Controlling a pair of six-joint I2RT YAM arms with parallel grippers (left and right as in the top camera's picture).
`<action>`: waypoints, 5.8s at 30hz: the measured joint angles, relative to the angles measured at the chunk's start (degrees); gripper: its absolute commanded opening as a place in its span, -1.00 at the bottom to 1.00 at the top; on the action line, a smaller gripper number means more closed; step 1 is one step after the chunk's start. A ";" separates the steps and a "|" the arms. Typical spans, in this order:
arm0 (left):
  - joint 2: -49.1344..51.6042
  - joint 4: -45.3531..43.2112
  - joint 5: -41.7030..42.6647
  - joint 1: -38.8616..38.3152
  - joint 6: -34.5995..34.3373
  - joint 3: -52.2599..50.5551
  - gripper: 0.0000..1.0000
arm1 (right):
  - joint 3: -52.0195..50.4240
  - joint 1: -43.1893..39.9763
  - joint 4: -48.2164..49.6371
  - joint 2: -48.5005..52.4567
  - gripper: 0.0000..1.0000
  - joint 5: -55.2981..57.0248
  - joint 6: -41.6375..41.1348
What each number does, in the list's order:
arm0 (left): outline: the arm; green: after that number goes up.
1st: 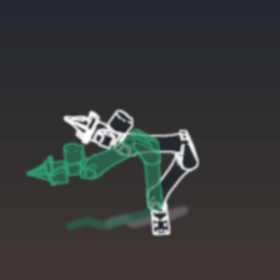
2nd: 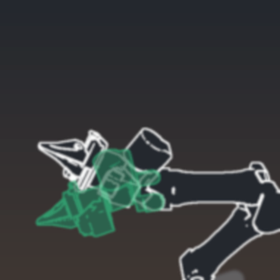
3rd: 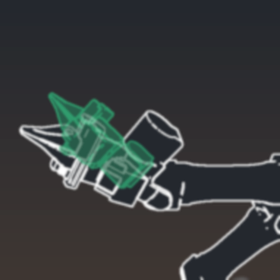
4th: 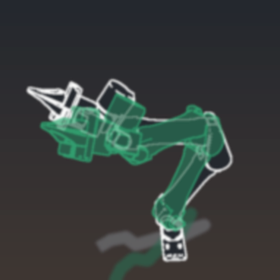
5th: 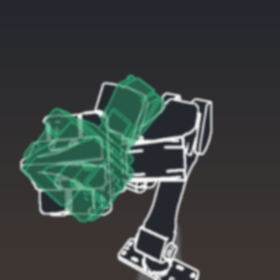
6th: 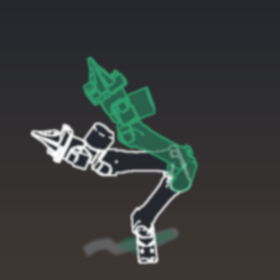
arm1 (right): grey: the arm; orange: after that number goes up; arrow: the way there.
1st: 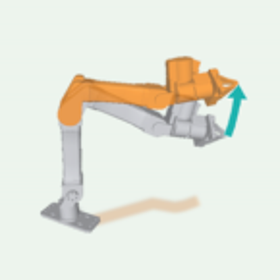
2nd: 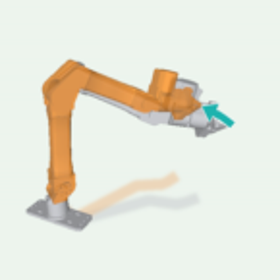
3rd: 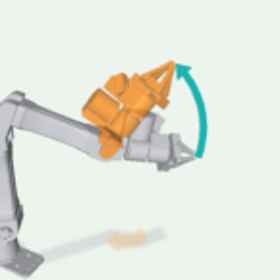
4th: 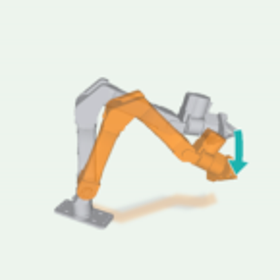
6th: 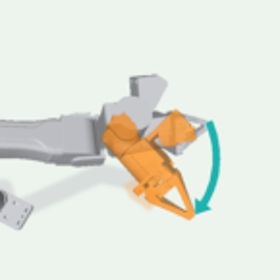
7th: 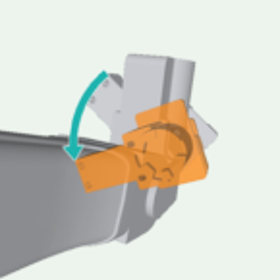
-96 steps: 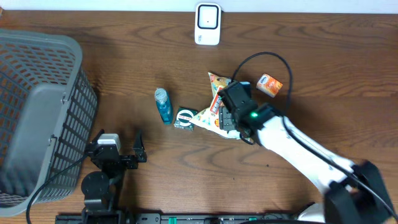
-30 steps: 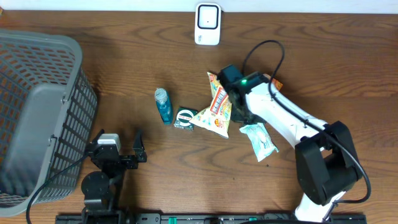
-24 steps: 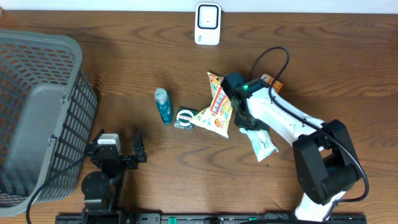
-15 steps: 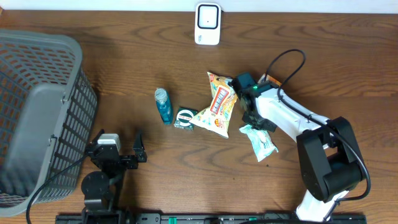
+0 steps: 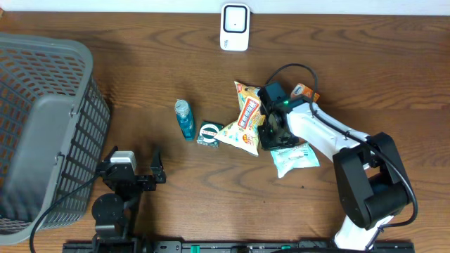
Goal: Scan the item barcode
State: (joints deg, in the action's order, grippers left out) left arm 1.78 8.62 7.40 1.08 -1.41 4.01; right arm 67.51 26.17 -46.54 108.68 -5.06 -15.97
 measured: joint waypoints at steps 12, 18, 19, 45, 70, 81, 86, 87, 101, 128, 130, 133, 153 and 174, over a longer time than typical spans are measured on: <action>0.00 0.00 0.00 0.00 0.00 0.00 1.00 | 5.79 0.46 -14.45 -24.04 0.99 1.79 -13.18; 0.00 -0.02 0.02 0.00 0.00 0.00 1.00 | -0.04 1.86 -19.34 -38.51 0.99 13.29 -34.84; 0.00 -0.02 0.00 0.00 0.00 0.00 1.00 | -4.04 1.84 -17.46 -40.41 0.89 14.93 -39.15; 0.00 0.00 0.00 0.00 0.00 0.00 1.00 | -33.29 1.81 28.00 -22.84 -0.56 18.84 -54.66; 0.00 0.00 0.00 0.00 0.00 0.00 1.00 | -7.74 -9.81 -28.63 -27.54 -0.97 -29.99 -54.34; 0.00 0.00 0.00 0.00 0.00 0.00 1.00 | -7.74 -9.77 -27.52 -27.52 -0.97 -36.65 -81.88; 0.00 0.00 0.00 0.00 0.00 0.00 1.00 | -7.74 -9.77 -26.95 -27.52 -0.98 -36.68 -85.22; 0.00 0.00 0.00 0.00 0.00 0.00 1.00 | -7.74 -9.77 -26.64 -27.54 -0.98 -36.54 -85.48; 0.00 0.00 0.00 0.00 0.00 0.00 1.00 | -7.85 -9.40 -4.66 -27.52 -0.97 -19.71 -72.61; 0.15 0.00 0.00 0.00 0.00 0.00 1.00 | -0.85 1.05 91.65 10.21 -0.98 20.48 -45.22; 0.15 0.00 0.00 0.00 0.00 0.00 1.00 | 5.01 0.74 89.22 15.41 -0.98 20.33 -44.26; 0.15 0.02 0.02 0.00 0.00 0.00 1.00 | 16.20 0.57 84.15 22.49 -0.98 20.33 -41.77; 0.15 0.02 0.02 0.00 0.00 0.00 1.00 | 53.44 -3.52 68.13 44.06 -0.98 19.10 -36.22; 0.15 0.00 0.00 0.00 0.00 0.00 1.00 | 55.39 -8.96 6.49 25.53 -0.98 53.13 -30.67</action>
State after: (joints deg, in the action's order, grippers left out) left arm 1.93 8.62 7.40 1.08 -1.41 4.01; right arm 122.89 17.21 -40.05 134.21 48.07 -46.63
